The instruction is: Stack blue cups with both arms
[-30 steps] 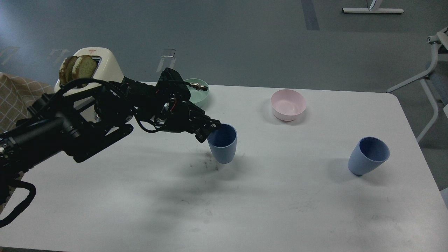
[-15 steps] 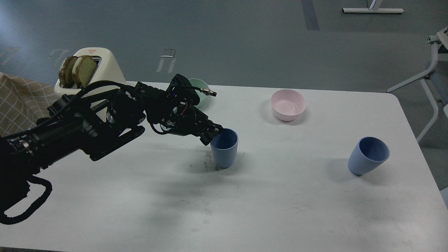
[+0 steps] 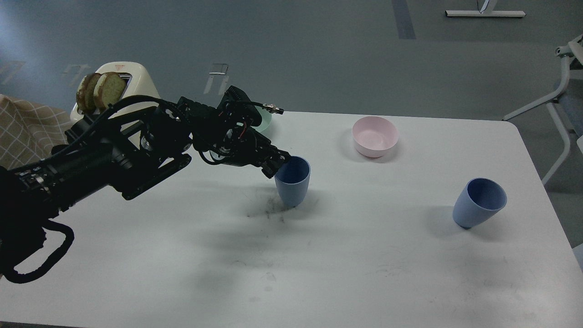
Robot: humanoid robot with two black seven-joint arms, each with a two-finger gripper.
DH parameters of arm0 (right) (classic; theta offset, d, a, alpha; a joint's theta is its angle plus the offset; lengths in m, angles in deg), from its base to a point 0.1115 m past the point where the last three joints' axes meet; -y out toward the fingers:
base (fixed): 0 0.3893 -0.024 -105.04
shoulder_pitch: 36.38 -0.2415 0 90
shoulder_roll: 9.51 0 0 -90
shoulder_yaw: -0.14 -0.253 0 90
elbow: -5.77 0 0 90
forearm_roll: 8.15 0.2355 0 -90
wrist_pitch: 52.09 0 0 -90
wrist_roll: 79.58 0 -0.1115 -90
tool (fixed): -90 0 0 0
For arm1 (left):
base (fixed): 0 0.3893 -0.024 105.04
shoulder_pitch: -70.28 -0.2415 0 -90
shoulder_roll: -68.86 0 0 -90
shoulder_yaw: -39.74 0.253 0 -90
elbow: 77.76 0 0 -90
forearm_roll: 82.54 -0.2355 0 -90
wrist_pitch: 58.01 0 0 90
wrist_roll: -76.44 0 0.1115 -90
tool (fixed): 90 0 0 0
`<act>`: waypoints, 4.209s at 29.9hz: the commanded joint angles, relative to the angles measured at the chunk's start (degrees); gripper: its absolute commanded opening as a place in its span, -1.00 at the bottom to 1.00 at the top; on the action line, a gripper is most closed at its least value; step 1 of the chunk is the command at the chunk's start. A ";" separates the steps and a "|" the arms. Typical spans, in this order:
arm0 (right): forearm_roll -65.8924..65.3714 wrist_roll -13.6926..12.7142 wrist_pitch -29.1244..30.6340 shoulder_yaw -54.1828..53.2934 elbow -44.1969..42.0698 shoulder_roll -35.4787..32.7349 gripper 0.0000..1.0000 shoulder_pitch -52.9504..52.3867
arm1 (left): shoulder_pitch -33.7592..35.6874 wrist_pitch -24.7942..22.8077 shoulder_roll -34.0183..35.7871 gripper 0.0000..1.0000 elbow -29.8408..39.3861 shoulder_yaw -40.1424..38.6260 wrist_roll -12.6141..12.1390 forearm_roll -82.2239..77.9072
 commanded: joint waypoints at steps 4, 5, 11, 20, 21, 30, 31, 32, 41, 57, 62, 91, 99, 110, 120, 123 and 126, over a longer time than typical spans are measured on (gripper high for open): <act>0.00 0.00 0.00 0.00 0.00 -0.02 1.00 0.26 | -0.02 0.02 0.12 -1.00 -0.01 0.07 0.04 0.02; 0.00 0.00 0.00 0.00 0.00 -0.02 1.00 0.35 | -0.11 0.11 -0.05 -1.00 -0.19 0.07 0.04 0.02; 0.00 0.00 0.00 0.00 0.00 -0.02 1.00 0.44 | -0.46 0.37 -0.14 -1.00 -0.28 0.07 0.04 0.02; 0.00 0.00 0.00 0.18 0.18 0.33 1.00 1.05 | -0.72 1.25 -0.23 -0.35 -0.36 0.07 0.04 0.02; 0.00 0.00 0.00 0.18 0.18 0.33 1.00 1.05 | -0.72 1.25 -0.23 -0.20 -0.28 0.07 0.04 0.02; 0.00 0.00 0.00 0.18 0.18 0.33 1.00 1.14 | -0.63 1.25 -0.06 -0.02 -0.01 -0.19 0.04 0.02; 0.00 0.00 0.00 0.18 0.18 0.25 1.00 1.23 | -0.55 1.25 0.12 0.06 0.16 -0.45 0.04 0.02; 0.00 0.00 0.00 0.18 0.18 0.16 1.00 1.32 | -0.55 1.34 0.29 0.12 0.25 -0.54 0.04 0.02; -0.09 -0.08 0.00 0.18 7.55 -3.00 1.00 8.16 | 0.16 10.03 1.88 0.94 0.25 -4.32 0.04 19.88; -8.41 -0.44 0.00 5.35 15.21 -22.25 1.00 12.22 | -4.58 7.85 6.88 0.95 -7.22 -27.60 0.04 93.59; -25.88 -0.09 0.00 9.75 16.78 -21.03 1.00 6.16 | -8.18 4.16 8.99 0.95 -7.31 -35.50 0.04 103.65; -74.36 2.98 0.00 41.56 34.54 -21.99 1.00 12.04 | -20.94 2.49 9.97 0.95 -4.85 -48.97 0.04 108.14; -75.06 3.61 0.00 42.45 34.02 -21.90 1.00 15.03 | -20.67 2.13 10.40 0.95 -4.93 -48.35 0.04 107.97; -81.65 3.61 0.00 42.37 32.44 -21.11 0.51 16.26 | -20.85 2.66 9.88 0.95 -5.02 -48.35 0.04 107.79; -82.62 3.43 0.00 43.07 31.47 -18.21 0.32 16.26 | -20.76 2.66 9.88 0.95 -5.55 -48.27 0.04 107.53; -84.28 3.43 0.00 43.24 31.55 -18.21 0.24 16.35 | -20.76 2.66 9.88 0.95 -5.64 -48.27 0.04 107.53; -84.64 3.43 0.00 43.16 31.73 -18.21 0.11 16.35 | -20.59 2.66 9.96 0.95 -5.64 -48.27 0.04 107.53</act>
